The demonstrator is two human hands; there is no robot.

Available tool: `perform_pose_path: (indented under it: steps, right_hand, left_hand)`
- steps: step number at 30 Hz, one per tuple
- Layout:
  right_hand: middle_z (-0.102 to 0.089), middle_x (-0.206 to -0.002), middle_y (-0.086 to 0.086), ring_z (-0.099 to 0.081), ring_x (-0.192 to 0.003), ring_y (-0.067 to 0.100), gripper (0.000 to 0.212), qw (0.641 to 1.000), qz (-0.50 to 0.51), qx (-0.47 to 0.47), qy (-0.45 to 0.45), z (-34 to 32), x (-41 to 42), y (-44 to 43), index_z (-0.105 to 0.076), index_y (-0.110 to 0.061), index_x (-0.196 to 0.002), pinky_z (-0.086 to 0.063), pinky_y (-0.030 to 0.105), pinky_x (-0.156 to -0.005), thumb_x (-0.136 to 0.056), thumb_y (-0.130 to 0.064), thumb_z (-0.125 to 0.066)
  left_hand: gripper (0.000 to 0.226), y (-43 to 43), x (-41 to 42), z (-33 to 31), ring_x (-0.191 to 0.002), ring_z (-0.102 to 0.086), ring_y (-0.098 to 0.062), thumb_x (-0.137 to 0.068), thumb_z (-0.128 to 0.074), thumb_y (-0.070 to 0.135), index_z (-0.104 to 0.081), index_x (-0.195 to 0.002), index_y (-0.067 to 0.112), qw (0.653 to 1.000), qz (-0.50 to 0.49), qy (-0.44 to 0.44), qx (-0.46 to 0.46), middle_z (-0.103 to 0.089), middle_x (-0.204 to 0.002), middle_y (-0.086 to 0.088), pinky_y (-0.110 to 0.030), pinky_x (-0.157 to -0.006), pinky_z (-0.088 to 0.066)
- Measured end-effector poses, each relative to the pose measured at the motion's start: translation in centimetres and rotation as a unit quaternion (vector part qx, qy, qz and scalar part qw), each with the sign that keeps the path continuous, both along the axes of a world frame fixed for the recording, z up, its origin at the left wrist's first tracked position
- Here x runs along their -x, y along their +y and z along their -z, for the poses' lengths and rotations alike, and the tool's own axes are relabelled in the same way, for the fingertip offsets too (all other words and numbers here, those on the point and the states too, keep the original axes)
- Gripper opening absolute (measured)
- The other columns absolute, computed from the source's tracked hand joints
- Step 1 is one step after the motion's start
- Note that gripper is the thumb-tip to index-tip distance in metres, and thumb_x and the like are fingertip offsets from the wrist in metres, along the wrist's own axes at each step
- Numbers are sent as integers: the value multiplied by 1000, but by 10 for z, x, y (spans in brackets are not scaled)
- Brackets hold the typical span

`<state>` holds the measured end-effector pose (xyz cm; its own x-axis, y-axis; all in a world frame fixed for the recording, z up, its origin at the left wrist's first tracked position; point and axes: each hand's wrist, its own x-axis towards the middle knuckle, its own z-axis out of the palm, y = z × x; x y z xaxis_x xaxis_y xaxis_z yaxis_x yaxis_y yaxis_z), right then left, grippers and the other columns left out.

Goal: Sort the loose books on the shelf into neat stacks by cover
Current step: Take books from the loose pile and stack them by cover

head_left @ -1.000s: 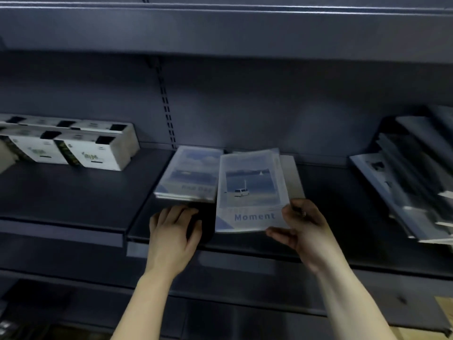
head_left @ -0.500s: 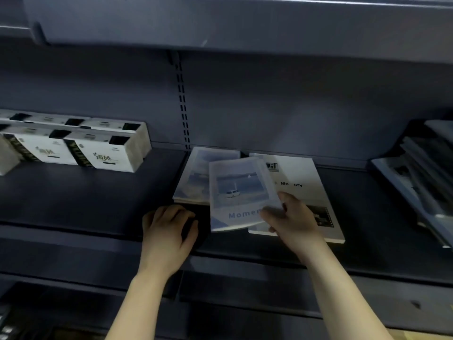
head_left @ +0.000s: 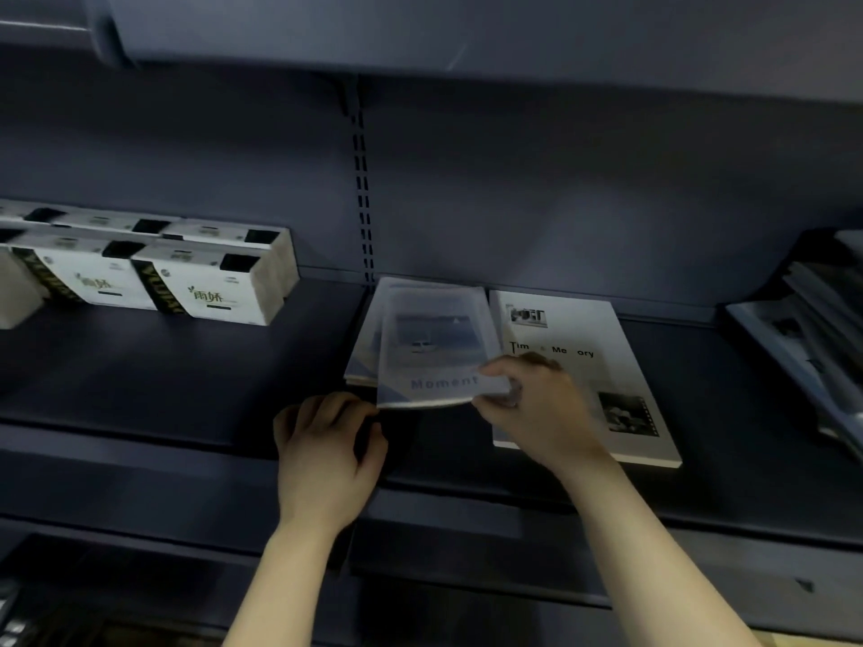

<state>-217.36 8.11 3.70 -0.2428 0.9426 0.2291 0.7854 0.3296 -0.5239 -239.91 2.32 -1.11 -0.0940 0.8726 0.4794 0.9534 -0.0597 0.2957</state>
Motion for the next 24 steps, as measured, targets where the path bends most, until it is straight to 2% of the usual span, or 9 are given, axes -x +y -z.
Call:
perform_pose_path:
  steps: [1,4,7,9,13,15,20,24]
  right_hand:
    - [-61,-105,-12,-56,-98,7,34,1000,0,-16,-3,4,3,2,-61,-30,-114,-51,18,-74,-82,-38,-69]
    - [-63,-91,-12,-46,-97,9,29,997,29,-65,-27,8,12,7,-59,-26,-99,-40,17,-63,-79,-43,-72]
    - [-59,-80,-10,-51,-98,17,34,994,47,-93,-40,9,20,10,-59,-22,-92,-39,25,-66,-76,-47,-74]
    - [-56,-81,-10,-53,-97,18,34,994,52,-84,-35,11,25,12,-62,-21,-94,-39,25,-69,-76,-47,-74]
    - [-67,-94,-3,-54,-99,18,31,994,46,-86,-43,13,33,15,-65,-22,-105,-40,26,-75,-80,-41,-70]
    - [-68,-94,-2,-55,-98,18,29,993,50,-93,-44,14,36,16,-67,-22,-106,-38,24,-73,-81,-36,-68]
    - [-68,-84,-1,-57,-91,18,19,994,65,-88,-26,14,37,18,-72,-21,-92,-44,28,-74,-80,-36,-72]
    - [-71,-81,-6,-57,-90,17,15,996,45,-76,-30,14,35,21,-74,-27,-86,-47,33,-78,-78,-40,-74]
  left_hand:
    - [35,0,0,0,-90,-57,-26,-82,-42,36,-71,-91,19,1000,1,-1,1,-65,-98,1,-37,-87,-27]
    - [35,0,1,1,-91,-57,-25,-81,-42,36,-71,-91,20,1000,1,-6,6,-65,-99,1,-37,-87,-26]
    - [35,1,2,1,-92,-56,-23,-81,-42,37,-71,-91,20,1000,4,-10,5,-65,-99,2,-37,-88,-26]
    - [34,1,2,1,-91,-55,-22,-81,-43,37,-71,-91,20,1000,6,-10,2,-64,-98,3,-37,-88,-26]
    - [33,1,2,1,-91,-54,-21,-80,-44,37,-71,-90,21,1000,8,-17,0,-64,-97,4,-35,-88,-26]
    - [33,1,2,1,-91,-54,-21,-81,-44,37,-71,-90,21,1000,9,-21,-3,-64,-97,4,-35,-88,-26]
    - [33,1,2,0,-90,-55,-21,-81,-44,37,-71,-90,20,1000,10,-25,-3,-64,-97,4,-36,-87,-26]
    - [34,1,2,1,-91,-55,-21,-81,-43,38,-71,-90,21,1000,7,-25,4,-64,-97,4,-35,-88,-26]
